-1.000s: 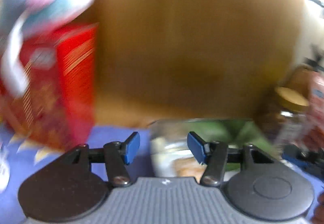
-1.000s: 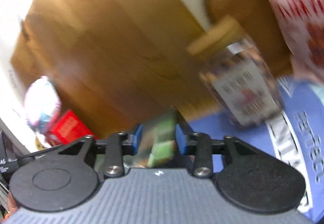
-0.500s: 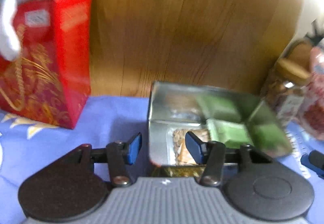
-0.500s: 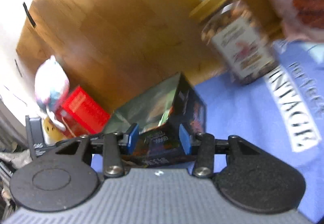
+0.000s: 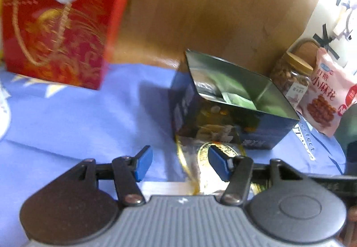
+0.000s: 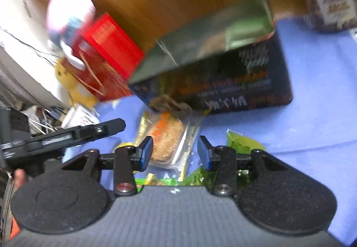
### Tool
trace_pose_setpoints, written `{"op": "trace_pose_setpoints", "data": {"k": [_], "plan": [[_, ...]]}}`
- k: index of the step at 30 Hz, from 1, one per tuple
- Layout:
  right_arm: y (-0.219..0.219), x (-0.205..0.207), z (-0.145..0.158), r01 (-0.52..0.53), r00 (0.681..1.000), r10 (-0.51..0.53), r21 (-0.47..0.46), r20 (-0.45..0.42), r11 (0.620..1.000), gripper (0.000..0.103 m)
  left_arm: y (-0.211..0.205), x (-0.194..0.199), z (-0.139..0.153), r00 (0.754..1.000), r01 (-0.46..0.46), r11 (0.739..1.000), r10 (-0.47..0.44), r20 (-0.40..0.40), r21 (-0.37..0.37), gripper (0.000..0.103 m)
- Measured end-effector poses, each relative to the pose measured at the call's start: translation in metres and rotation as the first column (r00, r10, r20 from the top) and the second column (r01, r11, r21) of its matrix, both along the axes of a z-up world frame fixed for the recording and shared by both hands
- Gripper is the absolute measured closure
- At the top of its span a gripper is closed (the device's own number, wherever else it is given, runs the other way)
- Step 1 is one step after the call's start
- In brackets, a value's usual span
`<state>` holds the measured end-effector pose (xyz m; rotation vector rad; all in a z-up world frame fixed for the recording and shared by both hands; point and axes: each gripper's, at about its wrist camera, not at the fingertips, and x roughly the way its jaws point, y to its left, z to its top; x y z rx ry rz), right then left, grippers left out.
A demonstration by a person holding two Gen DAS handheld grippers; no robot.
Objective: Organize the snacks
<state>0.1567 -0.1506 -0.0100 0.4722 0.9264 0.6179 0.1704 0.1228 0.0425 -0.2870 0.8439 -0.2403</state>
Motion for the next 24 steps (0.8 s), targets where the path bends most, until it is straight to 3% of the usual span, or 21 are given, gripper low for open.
{"op": "trace_pose_setpoints", "data": {"k": [3,5,9,14,19,21,24], "plan": [[0.005,-0.005,-0.005,0.002,1.0,-0.002,0.0,0.016,1.0,0.056,-0.008,0.014,-0.024,0.994,0.064,0.996,-0.069,-0.083,-0.063,0.056],[0.003,-0.015,-0.005,-0.009,1.0,0.008,0.023,0.016,1.0,0.067,-0.006,0.009,-0.026,0.994,0.078,0.989,-0.087,-0.069,-0.125,0.069],[0.006,-0.037,0.001,-0.05,0.996,0.049,0.004,0.079,0.999,0.076,-0.005,-0.015,-0.014,0.994,0.087,0.986,-0.095,-0.052,-0.144,0.073],[0.01,-0.056,0.035,-0.061,0.969,0.059,0.002,0.24,0.998,0.077,-0.008,-0.04,0.034,0.991,0.086,0.991,-0.074,0.109,-0.104,0.072],[0.005,-0.033,0.076,0.005,0.92,-0.015,0.028,0.392,1.0,0.077,-0.013,-0.001,0.073,0.976,0.093,0.988,-0.065,0.209,-0.127,0.072],[0.008,-0.013,0.082,0.046,0.903,-0.041,-0.001,0.428,0.999,0.077,-0.02,0.025,0.076,0.975,0.087,0.99,-0.062,0.214,-0.11,0.072],[0.016,0.017,0.076,0.079,0.906,-0.05,-0.053,0.421,0.995,0.077,-0.031,0.062,0.065,0.982,0.058,0.997,-0.047,0.183,-0.054,0.068]]}}
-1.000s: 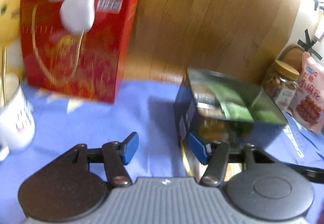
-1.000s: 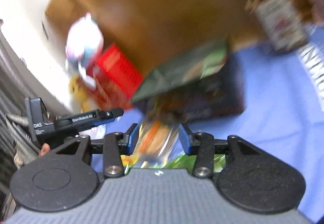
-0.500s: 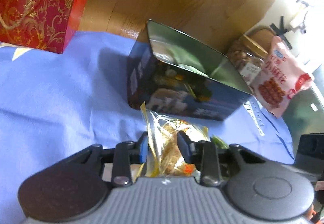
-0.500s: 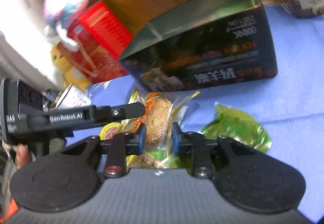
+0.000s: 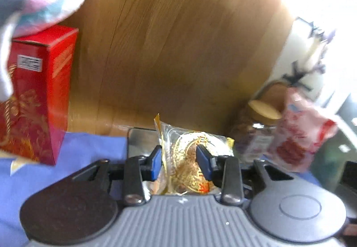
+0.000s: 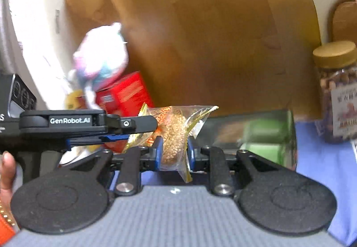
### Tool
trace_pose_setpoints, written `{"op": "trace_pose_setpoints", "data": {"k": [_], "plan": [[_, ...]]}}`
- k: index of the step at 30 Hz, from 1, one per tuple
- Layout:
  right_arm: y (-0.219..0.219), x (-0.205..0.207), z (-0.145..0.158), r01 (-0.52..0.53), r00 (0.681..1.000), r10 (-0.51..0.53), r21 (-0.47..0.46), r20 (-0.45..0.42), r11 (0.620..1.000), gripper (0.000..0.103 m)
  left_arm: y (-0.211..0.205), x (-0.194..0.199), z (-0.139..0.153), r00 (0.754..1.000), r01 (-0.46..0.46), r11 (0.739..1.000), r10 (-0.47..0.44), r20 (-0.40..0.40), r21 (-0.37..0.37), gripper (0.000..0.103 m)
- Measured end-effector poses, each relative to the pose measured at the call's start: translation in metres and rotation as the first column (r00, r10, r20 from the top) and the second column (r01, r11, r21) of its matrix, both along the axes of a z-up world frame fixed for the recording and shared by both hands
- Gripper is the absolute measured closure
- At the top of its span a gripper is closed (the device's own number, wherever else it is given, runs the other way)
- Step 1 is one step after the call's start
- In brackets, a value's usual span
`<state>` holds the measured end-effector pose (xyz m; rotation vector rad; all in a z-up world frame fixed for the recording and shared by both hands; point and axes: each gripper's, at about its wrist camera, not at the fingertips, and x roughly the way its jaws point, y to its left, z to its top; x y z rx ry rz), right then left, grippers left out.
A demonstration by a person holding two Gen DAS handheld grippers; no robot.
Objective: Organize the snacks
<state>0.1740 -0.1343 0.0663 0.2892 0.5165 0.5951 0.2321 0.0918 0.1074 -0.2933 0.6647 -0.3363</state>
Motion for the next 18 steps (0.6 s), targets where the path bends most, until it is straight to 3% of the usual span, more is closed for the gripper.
{"op": "trace_pose_setpoints", "data": {"k": [2,4,7,9,11,16,18], "plan": [[0.007,0.019,-0.01,0.004,0.999,-0.006,-0.05,-0.033,0.999,0.072,-0.009,0.019,-0.015,0.999,-0.023,0.997,0.026,-0.044,0.071,0.062],[0.007,0.028,-0.015,0.033,0.998,-0.038,-0.085,-0.054,0.996,0.067,-0.013,0.021,-0.023,0.997,-0.035,0.991,0.043,-0.063,0.127,0.062],[-0.015,0.011,-0.009,0.055,0.998,-0.054,0.005,-0.035,0.998,0.066,0.008,-0.008,-0.019,1.0,-0.02,0.997,0.021,-0.009,0.077,0.062],[-0.03,-0.007,-0.007,0.012,0.998,-0.006,0.096,-0.057,0.995,0.066,0.031,-0.031,-0.018,0.999,-0.034,0.998,0.034,-0.012,0.055,0.062],[-0.028,-0.027,-0.012,-0.062,0.993,0.073,0.114,-0.092,0.992,0.066,0.049,-0.051,-0.024,0.998,-0.038,0.999,0.04,-0.048,0.029,0.062],[0.023,-0.073,-0.037,-0.257,0.961,0.252,-0.036,-0.118,0.966,0.064,0.079,-0.087,-0.056,0.983,-0.054,0.998,0.057,-0.177,0.02,0.059],[0.051,-0.082,-0.044,-0.317,0.945,0.305,-0.11,-0.116,0.942,0.058,0.084,-0.094,-0.067,0.975,-0.069,0.997,0.071,-0.209,0.018,0.055]]}}
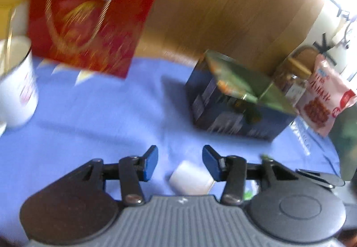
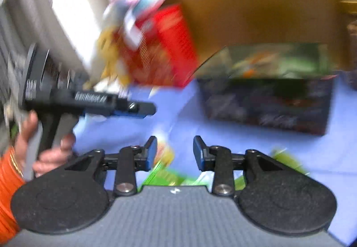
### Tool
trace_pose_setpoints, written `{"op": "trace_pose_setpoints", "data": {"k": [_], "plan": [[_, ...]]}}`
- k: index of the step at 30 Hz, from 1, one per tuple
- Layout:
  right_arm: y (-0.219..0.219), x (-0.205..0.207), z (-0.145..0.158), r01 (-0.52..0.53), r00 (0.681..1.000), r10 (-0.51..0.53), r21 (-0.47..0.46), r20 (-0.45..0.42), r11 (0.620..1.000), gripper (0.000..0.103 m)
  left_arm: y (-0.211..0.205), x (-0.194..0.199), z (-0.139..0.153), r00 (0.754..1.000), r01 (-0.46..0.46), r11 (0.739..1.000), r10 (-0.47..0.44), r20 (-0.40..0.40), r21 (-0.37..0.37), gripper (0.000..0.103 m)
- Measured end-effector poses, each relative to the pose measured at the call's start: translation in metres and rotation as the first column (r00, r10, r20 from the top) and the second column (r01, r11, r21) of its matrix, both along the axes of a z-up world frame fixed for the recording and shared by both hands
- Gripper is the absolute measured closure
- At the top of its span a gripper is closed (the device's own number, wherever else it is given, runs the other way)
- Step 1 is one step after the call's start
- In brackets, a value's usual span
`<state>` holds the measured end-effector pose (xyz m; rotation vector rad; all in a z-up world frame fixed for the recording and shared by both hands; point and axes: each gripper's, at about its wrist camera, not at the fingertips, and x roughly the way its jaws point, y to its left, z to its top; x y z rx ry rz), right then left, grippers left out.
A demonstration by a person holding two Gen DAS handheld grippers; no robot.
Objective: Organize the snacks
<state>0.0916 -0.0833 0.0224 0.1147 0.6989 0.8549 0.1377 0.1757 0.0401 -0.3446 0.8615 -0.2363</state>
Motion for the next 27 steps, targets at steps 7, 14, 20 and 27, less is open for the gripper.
{"op": "trace_pose_setpoints", "data": {"k": [7,14,20,27], "plan": [[0.055,0.006,-0.013,-0.015,0.997,0.027,-0.179,0.068,0.984,0.046,-0.005,-0.004,-0.023,0.999,0.02,0.997,-0.023,-0.031,-0.079,0.051],[0.038,0.007,-0.02,0.013,0.999,-0.007,-0.14,0.041,0.99,0.067,-0.014,-0.002,-0.011,0.999,0.031,0.991,-0.034,-0.017,-0.132,0.066],[0.003,0.013,0.014,0.125,0.982,-0.113,-0.07,0.154,0.99,0.068,-0.05,0.024,0.035,0.991,0.094,0.99,-0.083,0.105,-0.103,0.066],[-0.031,0.074,0.043,0.252,0.947,-0.236,-0.049,0.217,0.966,0.063,-0.097,0.082,0.062,0.977,0.099,0.995,-0.096,0.189,-0.009,0.054]]}}
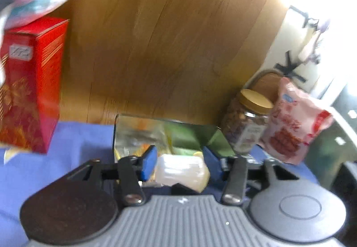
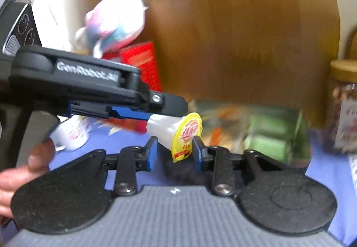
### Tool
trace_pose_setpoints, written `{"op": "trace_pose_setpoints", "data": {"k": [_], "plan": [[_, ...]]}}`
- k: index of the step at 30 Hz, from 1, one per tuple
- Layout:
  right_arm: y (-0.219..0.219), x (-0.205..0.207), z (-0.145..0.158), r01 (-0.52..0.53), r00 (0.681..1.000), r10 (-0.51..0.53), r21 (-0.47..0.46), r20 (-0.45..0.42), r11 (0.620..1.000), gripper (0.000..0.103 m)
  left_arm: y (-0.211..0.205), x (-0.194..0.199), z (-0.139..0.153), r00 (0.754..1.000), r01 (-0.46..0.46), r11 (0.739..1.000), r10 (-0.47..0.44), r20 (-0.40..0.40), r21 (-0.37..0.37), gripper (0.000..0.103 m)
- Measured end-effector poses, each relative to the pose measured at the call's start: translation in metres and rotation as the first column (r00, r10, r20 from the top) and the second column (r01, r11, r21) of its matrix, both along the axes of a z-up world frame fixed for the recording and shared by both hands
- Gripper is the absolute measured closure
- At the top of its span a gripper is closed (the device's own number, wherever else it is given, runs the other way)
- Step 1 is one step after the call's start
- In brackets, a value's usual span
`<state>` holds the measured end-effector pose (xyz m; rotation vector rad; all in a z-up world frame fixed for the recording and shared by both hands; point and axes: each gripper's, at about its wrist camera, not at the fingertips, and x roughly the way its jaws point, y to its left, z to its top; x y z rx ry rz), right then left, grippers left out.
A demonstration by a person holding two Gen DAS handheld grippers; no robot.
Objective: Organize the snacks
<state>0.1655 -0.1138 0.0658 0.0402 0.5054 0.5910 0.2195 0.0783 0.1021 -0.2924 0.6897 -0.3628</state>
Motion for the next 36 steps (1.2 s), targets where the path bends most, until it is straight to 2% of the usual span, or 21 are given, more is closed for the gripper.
{"op": "trace_pose_setpoints", "data": {"k": [2,4,7,10,14,17,19,22,24,25,26,28,30,32,34,36], "plan": [[-0.011,0.007,0.0,0.067,0.998,-0.067,-0.035,0.003,0.997,0.062,-0.004,0.004,-0.005,0.999,-0.028,0.999,0.029,-0.03,0.016,0.056],[-0.042,0.0,0.0,0.069,0.998,-0.068,0.038,-0.017,0.997,0.062,0.001,-0.009,-0.009,1.0,0.004,0.999,-0.004,-0.018,-0.033,0.057],[-0.087,-0.024,-0.011,0.105,0.993,-0.1,0.095,-0.057,0.99,0.062,0.004,-0.038,-0.019,0.999,0.043,0.998,-0.044,-0.011,-0.053,0.056],[-0.129,-0.054,-0.035,0.146,0.981,-0.121,0.171,-0.15,0.974,0.06,-0.008,-0.057,-0.037,0.992,0.106,0.993,-0.11,-0.064,-0.06,0.055],[-0.155,-0.09,-0.059,0.214,0.951,-0.138,0.268,-0.277,0.939,0.06,-0.032,-0.071,-0.065,0.975,0.164,0.986,-0.165,-0.148,-0.013,0.055],[-0.162,-0.117,-0.066,0.251,0.935,-0.139,0.332,-0.326,0.909,0.06,-0.033,-0.088,-0.072,0.969,0.178,0.982,-0.187,-0.163,-0.065,0.055],[-0.154,-0.138,-0.064,0.22,0.944,-0.122,0.311,-0.306,0.925,0.059,-0.036,-0.1,-0.068,0.969,0.193,0.977,-0.205,-0.141,-0.092,0.055],[-0.13,-0.162,-0.064,0.122,0.961,-0.049,0.261,-0.272,0.958,0.051,-0.051,-0.111,-0.064,0.965,0.221,0.97,-0.233,-0.118,-0.105,0.055],[-0.106,-0.173,-0.068,0.087,0.973,-0.053,0.142,-0.225,0.986,0.052,-0.062,-0.114,-0.062,0.962,0.239,0.967,-0.249,-0.116,-0.088,0.055],[-0.097,-0.176,-0.07,0.084,0.977,-0.07,0.061,-0.203,0.995,0.056,-0.065,-0.117,-0.061,0.962,0.238,0.969,-0.245,-0.117,-0.073,0.055],[-0.097,-0.18,-0.07,0.091,0.981,-0.085,0.025,-0.175,0.996,0.068,-0.066,-0.119,-0.062,0.963,0.236,0.97,-0.242,-0.118,-0.065,0.055],[-0.106,-0.185,-0.069,0.12,0.981,-0.118,0.003,-0.151,0.993,0.072,-0.071,-0.119,-0.062,0.963,0.234,0.97,-0.241,-0.124,-0.066,0.055],[-0.119,-0.188,-0.065,0.189,0.977,-0.194,-0.05,-0.094,0.981,0.071,-0.075,-0.118,-0.064,0.962,0.229,0.971,-0.237,-0.135,-0.073,0.055],[-0.13,-0.189,-0.062,0.282,0.957,-0.287,-0.102,-0.034,0.954,0.07,-0.082,-0.115,-0.066,0.962,0.227,0.971,-0.236,-0.14,-0.075,0.055],[-0.144,-0.191,-0.06,0.349,0.936,-0.352,-0.088,-0.018,0.933,0.068,-0.091,-0.111,-0.066,0.961,0.231,0.97,-0.239,-0.139,-0.071,0.055],[-0.153,-0.194,-0.058,0.367,0.929,-0.369,-0.061,-0.021,0.928,0.068,-0.1,-0.108,-0.067,0.96,0.24,0.969,-0.247,-0.134,-0.066,0.055]]}}
